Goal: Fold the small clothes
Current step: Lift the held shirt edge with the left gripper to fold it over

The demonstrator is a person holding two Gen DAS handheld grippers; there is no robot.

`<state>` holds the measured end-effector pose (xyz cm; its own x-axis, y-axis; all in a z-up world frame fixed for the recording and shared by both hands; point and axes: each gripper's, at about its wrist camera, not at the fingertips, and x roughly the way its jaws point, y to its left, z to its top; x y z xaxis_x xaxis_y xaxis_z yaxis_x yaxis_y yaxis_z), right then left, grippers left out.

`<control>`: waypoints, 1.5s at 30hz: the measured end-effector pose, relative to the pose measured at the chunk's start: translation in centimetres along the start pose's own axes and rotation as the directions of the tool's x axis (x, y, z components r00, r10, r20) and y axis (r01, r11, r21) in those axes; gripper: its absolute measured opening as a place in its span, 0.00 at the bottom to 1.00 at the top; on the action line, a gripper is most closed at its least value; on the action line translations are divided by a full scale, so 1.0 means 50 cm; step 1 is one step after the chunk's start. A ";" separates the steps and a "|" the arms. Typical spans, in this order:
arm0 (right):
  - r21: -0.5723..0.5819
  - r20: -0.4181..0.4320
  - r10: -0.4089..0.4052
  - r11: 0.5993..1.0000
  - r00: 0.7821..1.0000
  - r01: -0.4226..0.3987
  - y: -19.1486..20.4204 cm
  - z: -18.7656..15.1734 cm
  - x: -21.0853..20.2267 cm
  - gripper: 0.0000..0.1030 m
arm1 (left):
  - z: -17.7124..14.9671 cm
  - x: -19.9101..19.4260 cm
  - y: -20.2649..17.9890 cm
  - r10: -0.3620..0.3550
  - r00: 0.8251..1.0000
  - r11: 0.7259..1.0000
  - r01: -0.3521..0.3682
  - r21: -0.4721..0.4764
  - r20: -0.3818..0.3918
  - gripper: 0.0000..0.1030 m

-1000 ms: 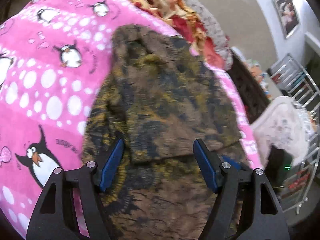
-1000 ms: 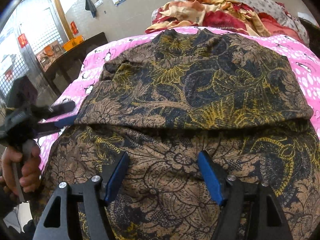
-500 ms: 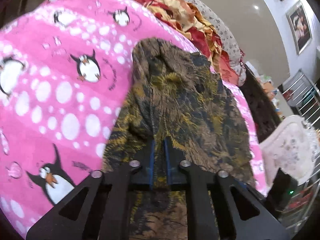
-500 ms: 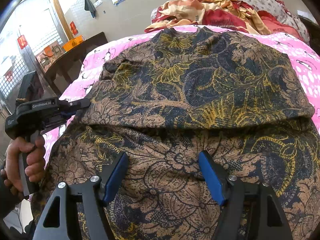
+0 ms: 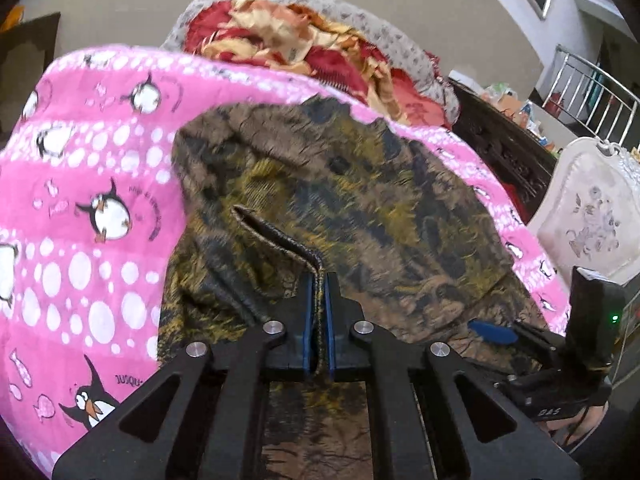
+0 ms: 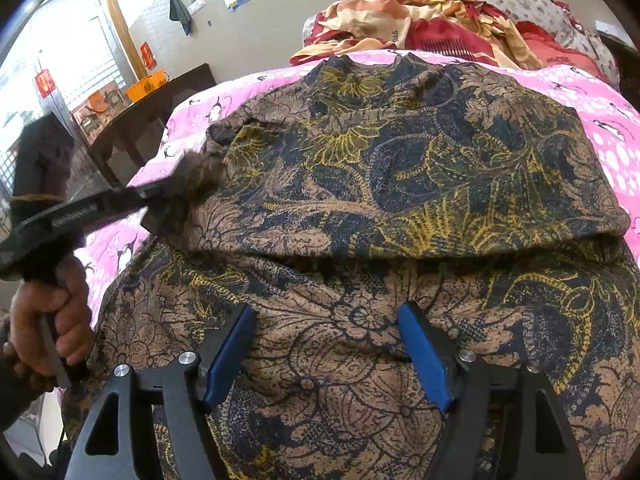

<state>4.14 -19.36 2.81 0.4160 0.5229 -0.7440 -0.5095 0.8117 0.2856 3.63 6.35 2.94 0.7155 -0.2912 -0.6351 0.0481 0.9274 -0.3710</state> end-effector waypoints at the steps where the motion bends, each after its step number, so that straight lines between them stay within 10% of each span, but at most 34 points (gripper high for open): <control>1: 0.001 0.001 0.002 1.000 1.000 -0.002 0.000 0.000 0.000 0.71 | -0.001 0.004 0.005 0.002 1.000 1.000 -0.002 -0.009 -0.008 0.03; 12: 0.010 0.003 0.013 1.000 1.000 -0.013 -0.003 0.000 -0.001 0.71 | 0.005 0.037 0.060 -0.064 0.996 0.986 0.055 -0.154 -0.056 0.29; 15: 0.010 0.003 0.013 1.000 1.000 -0.013 -0.003 0.000 -0.001 0.71 | 0.021 0.043 0.066 -0.041 0.997 0.981 0.027 -0.190 -0.070 0.01; 22: 0.017 0.004 0.022 1.000 1.000 -0.022 -0.006 0.001 -0.001 0.71 | 0.119 -0.059 -0.044 -0.052 0.993 0.997 0.045 0.064 0.109 0.02; 27: 0.032 0.010 0.036 0.999 0.999 -0.037 -0.011 0.000 -0.003 0.71 | 0.197 -0.094 -0.018 -0.003 0.975 0.998 -0.012 0.063 0.222 0.02; 35: 0.047 0.013 0.051 0.998 0.999 -0.051 -0.019 -0.001 -0.006 0.72 | 0.098 0.098 0.089 0.134 0.984 0.991 -0.133 0.010 -0.118 0.04; 40: 0.039 0.008 0.039 0.998 0.999 -0.040 -0.017 -0.001 -0.006 0.72 | 0.102 0.042 0.122 0.105 0.992 0.988 -0.112 -0.106 -0.067 0.06; 45: 0.085 0.008 0.007 0.996 1.000 -0.007 -0.012 0.031 -0.022 0.63 | 0.121 -0.042 0.115 0.243 0.966 0.961 -0.226 -0.156 0.094 0.37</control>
<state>5.16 -20.00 4.40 0.4183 0.5302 -0.7375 -0.4468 0.8270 0.3411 6.61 13.71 6.24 0.7678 -0.0342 -0.6397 -0.2247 0.9208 -0.3189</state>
